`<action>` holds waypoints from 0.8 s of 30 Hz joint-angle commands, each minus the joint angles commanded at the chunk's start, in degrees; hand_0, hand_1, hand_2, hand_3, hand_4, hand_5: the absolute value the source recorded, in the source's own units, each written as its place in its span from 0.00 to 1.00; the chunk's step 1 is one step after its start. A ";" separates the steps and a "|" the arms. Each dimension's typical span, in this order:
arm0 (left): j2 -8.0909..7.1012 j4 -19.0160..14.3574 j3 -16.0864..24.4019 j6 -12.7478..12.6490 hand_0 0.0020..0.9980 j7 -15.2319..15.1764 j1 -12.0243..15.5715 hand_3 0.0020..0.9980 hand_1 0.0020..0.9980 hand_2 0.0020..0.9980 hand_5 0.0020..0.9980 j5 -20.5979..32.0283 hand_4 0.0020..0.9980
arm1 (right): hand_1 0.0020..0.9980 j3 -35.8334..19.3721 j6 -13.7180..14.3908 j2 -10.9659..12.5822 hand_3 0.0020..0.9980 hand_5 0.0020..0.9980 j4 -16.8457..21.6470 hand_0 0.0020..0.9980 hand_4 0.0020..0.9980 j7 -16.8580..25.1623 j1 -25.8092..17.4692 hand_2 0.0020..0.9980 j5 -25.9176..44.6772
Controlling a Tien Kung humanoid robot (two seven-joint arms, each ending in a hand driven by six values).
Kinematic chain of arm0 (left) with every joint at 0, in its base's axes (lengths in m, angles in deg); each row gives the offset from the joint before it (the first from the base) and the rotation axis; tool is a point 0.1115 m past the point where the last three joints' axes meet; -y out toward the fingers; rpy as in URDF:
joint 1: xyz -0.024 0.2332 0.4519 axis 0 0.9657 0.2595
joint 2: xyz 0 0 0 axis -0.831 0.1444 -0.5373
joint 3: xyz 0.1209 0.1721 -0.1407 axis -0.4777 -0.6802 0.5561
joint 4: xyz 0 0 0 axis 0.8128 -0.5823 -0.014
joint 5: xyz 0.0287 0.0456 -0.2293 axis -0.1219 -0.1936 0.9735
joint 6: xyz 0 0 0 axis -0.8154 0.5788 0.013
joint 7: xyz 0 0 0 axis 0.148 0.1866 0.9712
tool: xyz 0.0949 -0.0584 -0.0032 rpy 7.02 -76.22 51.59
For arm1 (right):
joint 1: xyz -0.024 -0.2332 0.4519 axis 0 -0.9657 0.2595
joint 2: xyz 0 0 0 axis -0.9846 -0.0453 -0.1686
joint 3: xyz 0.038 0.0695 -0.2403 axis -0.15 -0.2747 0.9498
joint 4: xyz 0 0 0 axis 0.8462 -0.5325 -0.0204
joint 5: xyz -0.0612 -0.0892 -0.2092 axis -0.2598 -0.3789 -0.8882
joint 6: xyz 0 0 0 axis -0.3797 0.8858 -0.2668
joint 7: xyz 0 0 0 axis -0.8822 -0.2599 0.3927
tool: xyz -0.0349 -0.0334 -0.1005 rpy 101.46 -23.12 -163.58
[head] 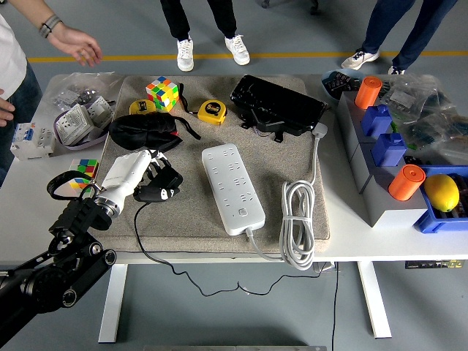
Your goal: Put the plug near the board,insert it into the board,press the button,pull the plug out
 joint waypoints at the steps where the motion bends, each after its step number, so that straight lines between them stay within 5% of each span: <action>1: -0.03 -0.24 0.00 -0.19 0.25 -0.20 0.00 0.51 0.36 0.39 0.12 0.12 0.82 | 0.60 0.01 0.04 -0.01 0.55 0.32 0.00 0.61 0.80 0.07 0.00 0.55 0.01; 2: -0.05 -0.38 0.02 -0.27 0.23 -0.31 0.00 0.50 0.30 0.29 0.11 0.17 0.78 | 0.60 0.02 0.06 -0.01 0.55 0.32 0.00 0.61 0.80 0.11 0.00 0.55 0.00; 11: -1.04 -3.49 -0.84 0.38 0.23 -4.50 -0.33 0.49 0.29 0.29 0.10 5.23 0.77 | 0.60 -0.13 0.28 0.02 0.55 0.32 -0.02 0.61 0.80 0.49 0.07 0.55 0.00; 18: -2.93 -5.64 -6.10 0.48 0.23 -10.39 -2.73 0.49 0.28 0.29 0.10 11.70 0.77 | 0.60 -0.13 0.27 0.01 0.54 0.32 0.01 0.61 0.79 0.58 0.09 0.55 0.00; 24: -3.69 -4.66 -11.28 1.17 0.22 -12.55 -6.65 0.49 0.27 0.29 0.10 13.28 0.76 | 0.60 0.08 0.14 0.05 0.54 0.32 0.03 0.61 0.79 0.64 0.16 0.55 0.13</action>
